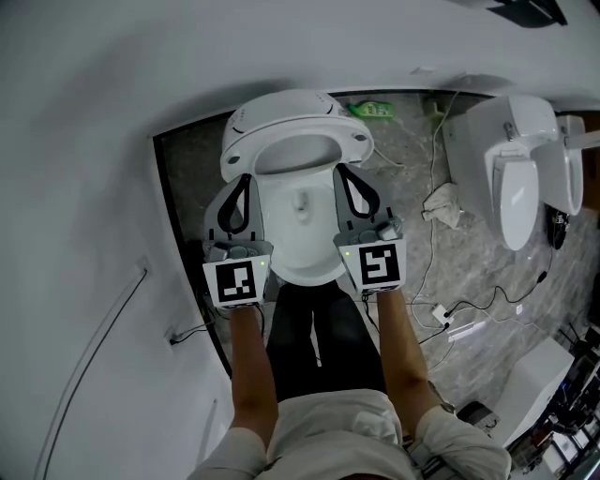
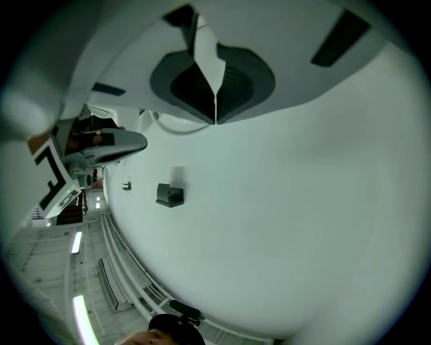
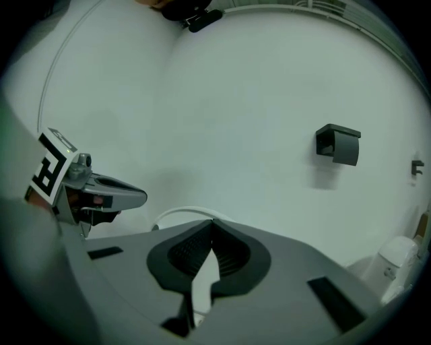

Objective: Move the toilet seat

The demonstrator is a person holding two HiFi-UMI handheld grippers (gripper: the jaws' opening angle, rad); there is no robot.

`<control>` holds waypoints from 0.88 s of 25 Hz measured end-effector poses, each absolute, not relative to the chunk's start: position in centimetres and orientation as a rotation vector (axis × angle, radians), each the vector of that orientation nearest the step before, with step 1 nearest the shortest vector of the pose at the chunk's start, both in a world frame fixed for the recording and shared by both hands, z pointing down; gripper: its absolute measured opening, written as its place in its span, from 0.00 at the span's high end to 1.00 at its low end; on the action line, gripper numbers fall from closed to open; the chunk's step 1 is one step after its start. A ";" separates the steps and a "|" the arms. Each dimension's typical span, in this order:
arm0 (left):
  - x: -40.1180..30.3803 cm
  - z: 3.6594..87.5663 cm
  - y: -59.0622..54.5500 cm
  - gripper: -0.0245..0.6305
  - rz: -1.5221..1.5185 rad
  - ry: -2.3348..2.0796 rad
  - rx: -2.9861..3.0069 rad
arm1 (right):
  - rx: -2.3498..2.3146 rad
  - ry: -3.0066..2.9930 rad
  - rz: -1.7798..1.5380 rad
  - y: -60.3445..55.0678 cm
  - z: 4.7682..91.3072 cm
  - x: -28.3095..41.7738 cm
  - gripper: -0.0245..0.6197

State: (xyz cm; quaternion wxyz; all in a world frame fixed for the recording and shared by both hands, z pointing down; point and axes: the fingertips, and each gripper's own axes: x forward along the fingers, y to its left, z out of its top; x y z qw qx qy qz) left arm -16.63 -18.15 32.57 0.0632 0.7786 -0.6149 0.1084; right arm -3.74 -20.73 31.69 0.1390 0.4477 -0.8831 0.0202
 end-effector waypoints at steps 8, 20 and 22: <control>-15.4 32.5 -15.3 0.92 0.286 -1.806 2.350 | 1.237 -2.535 0.041 -17.2 32.4 -3.6 0.93; -15.0 32.1 -13.1 0.92 0.316 -1.795 2.397 | 1.232 -2.534 0.015 -15.1 31.8 -3.1 0.93; -15.1 32.1 -12.9 0.92 0.313 -1.797 2.394 | 1.230 -2.541 -0.002 -15.0 31.4 -3.3 0.93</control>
